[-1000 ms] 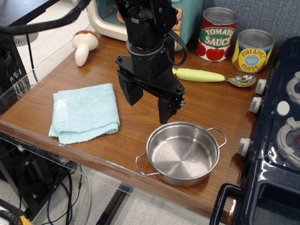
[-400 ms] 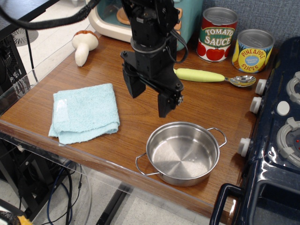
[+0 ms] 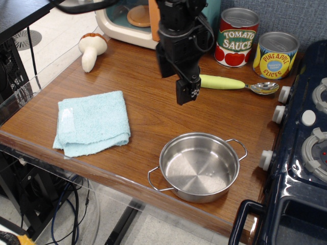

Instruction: Move the yellow ice cream scoop so that it's directly behind the blue rag, in front of the microwave.

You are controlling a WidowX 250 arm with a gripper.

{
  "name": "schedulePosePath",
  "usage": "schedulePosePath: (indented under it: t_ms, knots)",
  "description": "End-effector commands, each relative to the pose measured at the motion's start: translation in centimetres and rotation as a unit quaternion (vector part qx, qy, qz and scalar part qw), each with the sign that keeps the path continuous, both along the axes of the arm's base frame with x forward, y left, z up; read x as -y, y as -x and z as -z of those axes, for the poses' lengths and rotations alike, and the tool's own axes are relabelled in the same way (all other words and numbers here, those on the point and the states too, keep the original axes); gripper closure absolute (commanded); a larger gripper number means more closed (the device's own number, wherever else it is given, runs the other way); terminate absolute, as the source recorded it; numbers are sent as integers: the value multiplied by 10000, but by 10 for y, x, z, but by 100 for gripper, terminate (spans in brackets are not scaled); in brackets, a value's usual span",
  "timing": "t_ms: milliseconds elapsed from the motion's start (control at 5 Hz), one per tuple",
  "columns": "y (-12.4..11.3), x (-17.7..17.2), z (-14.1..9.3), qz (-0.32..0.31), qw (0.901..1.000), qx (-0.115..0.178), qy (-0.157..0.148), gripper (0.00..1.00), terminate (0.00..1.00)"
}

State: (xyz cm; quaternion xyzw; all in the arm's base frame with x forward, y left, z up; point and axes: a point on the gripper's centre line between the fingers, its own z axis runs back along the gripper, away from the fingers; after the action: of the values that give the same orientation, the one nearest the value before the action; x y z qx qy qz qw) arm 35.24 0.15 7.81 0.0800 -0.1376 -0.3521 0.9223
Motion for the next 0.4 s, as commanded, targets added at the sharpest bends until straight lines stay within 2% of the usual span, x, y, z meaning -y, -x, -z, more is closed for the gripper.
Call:
schedulePosePath:
  t_ms: [0,200]
  knots:
    - [-54,4,-5,1060,9934,400,-181,0,0]
    - [-75,11,-2,1528,9869,482,-182,0,0]
